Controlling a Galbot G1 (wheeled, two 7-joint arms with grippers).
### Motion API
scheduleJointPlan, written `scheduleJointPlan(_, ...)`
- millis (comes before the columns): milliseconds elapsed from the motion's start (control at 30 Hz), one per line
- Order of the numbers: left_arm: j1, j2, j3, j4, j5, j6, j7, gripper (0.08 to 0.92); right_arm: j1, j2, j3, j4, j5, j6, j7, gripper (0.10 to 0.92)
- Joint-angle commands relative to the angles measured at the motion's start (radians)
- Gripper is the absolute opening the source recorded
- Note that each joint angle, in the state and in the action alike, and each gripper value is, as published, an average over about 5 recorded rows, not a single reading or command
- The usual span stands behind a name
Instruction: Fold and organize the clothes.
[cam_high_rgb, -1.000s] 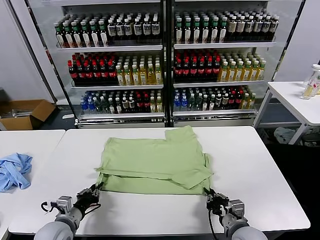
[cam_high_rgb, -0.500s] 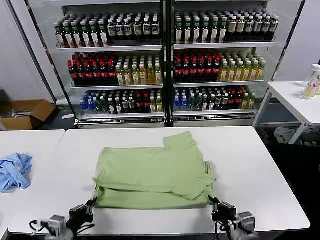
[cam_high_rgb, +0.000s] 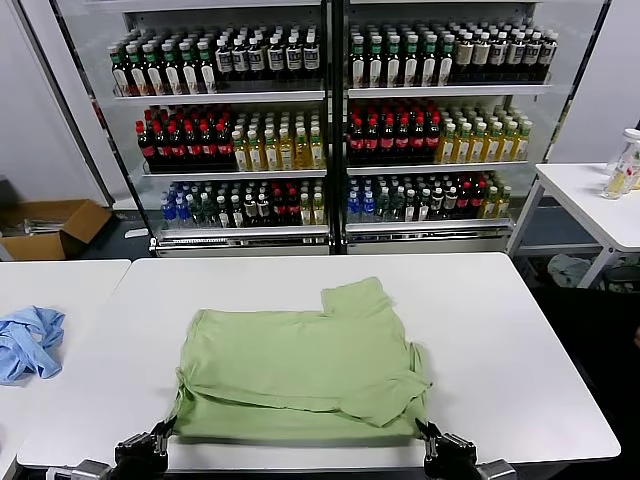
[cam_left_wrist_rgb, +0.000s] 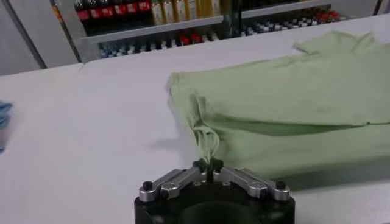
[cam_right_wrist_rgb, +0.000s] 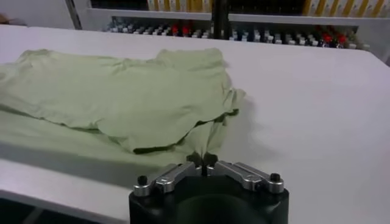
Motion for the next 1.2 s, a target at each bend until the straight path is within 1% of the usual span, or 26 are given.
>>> scheduleJointPlan(33,0.047,-0.029,-0.021,-0.205,0.01,0.056,-0.029,0.206,-0.034,-0.005,0.014,0.119,-0.031,-0.019,0.002,0.323)
scheduleJointPlan(133,-0.011,-0.018,-0.024,-0.257,-0.014,0.061,-0.042,0.293,0.039,-0.027,0.042,0.182,0.026,-0.055,0.001,0.41)
scheduleJointPlan(200,-0.099,0.01,-0.023,-0.235,-0.043,0.046,-0.041,0.354,0.142,-0.053,0.064,0.177,0.086,-0.07,0.002,0.47)
scheduleJointPlan(233,-0.156,0.027,-0.016,-0.21,-0.065,0.041,-0.039,0.38,0.213,-0.066,0.065,0.148,0.113,-0.074,0.005,0.496)
scheduleJointPlan(300,-0.276,0.067,0.009,-0.137,-0.139,0.051,-0.037,0.44,0.366,-0.085,0.038,0.055,0.162,-0.075,0.017,0.566)
scheduleJointPlan(400,-0.454,0.117,0.07,-0.011,-0.256,0.101,-0.032,0.527,0.587,-0.082,-0.05,-0.124,0.238,-0.076,0.05,0.652)
scheduleJointPlan(500,-0.609,0.141,0.143,0.122,-0.274,0.115,-0.01,0.613,0.793,-0.056,-0.154,-0.317,0.28,-0.076,0.072,0.737)
scheduleJointPlan(600,-0.72,0.15,0.217,0.25,-0.265,0.115,0.012,0.7,0.956,-0.027,-0.234,-0.469,0.285,-0.075,0.068,0.8)
scheduleJointPlan(700,-0.801,0.152,0.283,0.362,-0.244,0.113,0.033,0.778,1.064,0.004,-0.299,-0.586,0.284,-0.075,0.058,0.82)
scheduleJointPlan(800,-0.871,0.153,0.326,0.461,-0.224,0.109,0.063,0.816,1.153,0.049,-0.353,-0.701,0.273,-0.074,0.055,0.822)
scheduleJointPlan(1067,-1.021,0.155,0.41,0.699,-0.212,0.086,0.146,0.823,1.33,0.185,-0.43,-0.992,0.222,-0.071,0.04,0.823)
scheduleJointPlan(1200,-1.071,0.155,0.454,0.778,-0.192,0.081,0.193,0.823,1.378,0.261,-0.437,-1.131,0.176,-0.067,0.03,0.823)
